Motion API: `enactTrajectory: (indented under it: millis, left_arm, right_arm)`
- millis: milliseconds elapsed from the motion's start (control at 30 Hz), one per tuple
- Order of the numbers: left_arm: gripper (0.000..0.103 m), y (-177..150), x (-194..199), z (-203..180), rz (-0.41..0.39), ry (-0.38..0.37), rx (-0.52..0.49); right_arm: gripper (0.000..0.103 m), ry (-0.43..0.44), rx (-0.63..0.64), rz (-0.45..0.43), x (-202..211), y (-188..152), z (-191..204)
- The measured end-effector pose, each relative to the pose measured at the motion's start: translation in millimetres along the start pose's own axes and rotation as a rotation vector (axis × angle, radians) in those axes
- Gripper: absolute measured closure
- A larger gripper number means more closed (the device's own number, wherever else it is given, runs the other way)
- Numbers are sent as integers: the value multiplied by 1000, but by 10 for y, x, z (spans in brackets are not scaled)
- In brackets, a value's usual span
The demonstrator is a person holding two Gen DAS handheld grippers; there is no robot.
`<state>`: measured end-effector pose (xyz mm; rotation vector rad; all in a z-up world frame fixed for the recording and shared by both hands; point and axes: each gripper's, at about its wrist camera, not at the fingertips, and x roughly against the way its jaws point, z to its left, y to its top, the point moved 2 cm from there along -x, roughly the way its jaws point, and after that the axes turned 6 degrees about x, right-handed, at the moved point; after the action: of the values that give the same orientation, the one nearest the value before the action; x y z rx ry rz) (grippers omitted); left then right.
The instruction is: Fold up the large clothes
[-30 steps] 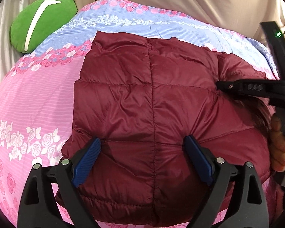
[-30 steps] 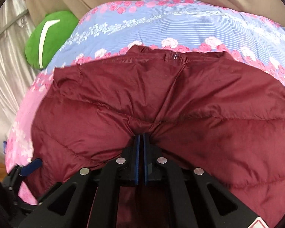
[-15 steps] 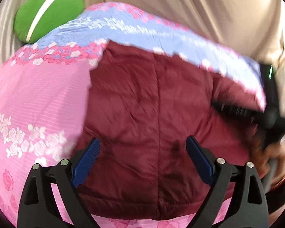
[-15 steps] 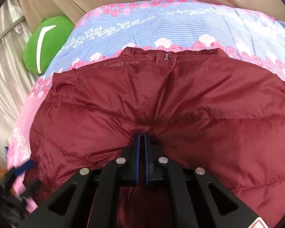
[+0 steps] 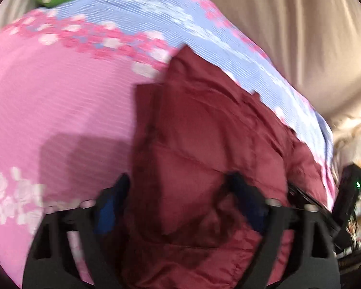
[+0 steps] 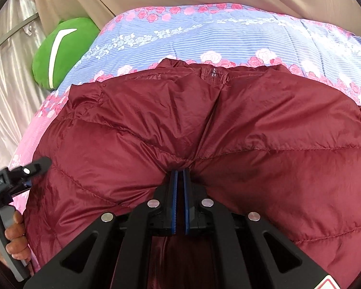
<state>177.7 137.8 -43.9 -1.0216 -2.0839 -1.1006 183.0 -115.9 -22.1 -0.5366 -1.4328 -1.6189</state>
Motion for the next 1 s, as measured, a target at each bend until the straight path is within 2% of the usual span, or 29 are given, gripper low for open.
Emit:
enactTrajectory:
  millis: [33, 133, 200, 267, 300, 367, 433, 500, 567, 667, 833, 1000]
  left_arm:
    - [39, -11, -4, -38, 2, 4, -8]
    - [58, -28, 56, -150, -20, 25, -49]
    - [76, -32, 123, -201, -36, 30, -60]
    - [83, -26, 187, -217, -42, 20, -60]
    - [86, -22, 224, -214, -45, 11, -59]
    - [88, -8, 260, -205, -49, 2, -59]
    - [89, -26, 314, -208, -54, -10, -61]
    - [90, -44, 360, -236, -61, -22, -67]
    - [91, -51, 407, -264, -69, -36, -75]
    - [92, -63, 516, -364, -83, -63, -93]
    - [93, -138, 757, -777, -124, -141, -186]
    - [93, -237, 792, -1214, -129, -177, -277]
  right_arm:
    - [100, 2, 0, -1, -1, -3, -3]
    - [100, 10, -1, -3, -5, -6, -10]
    - [100, 16, -2, 5, -1, 4, -20]
    - [97, 31, -27, 17, 49, 40, -42]
    - [94, 66, -46, 12, 104, 74, -59]
    - [94, 97, -60, -10, 181, 155, -83]
    - [94, 85, -54, -10, 156, 222, -99]
    - [92, 105, -69, 21, 20, 261, -118]
    - [94, 123, -76, 54, -141, 262, -99]
    - [94, 99, -23, 57, -220, 261, 17]
    - [94, 75, 50, 57, -298, 277, 136]
    - [94, 151, 30, 90, -311, 335, 47]
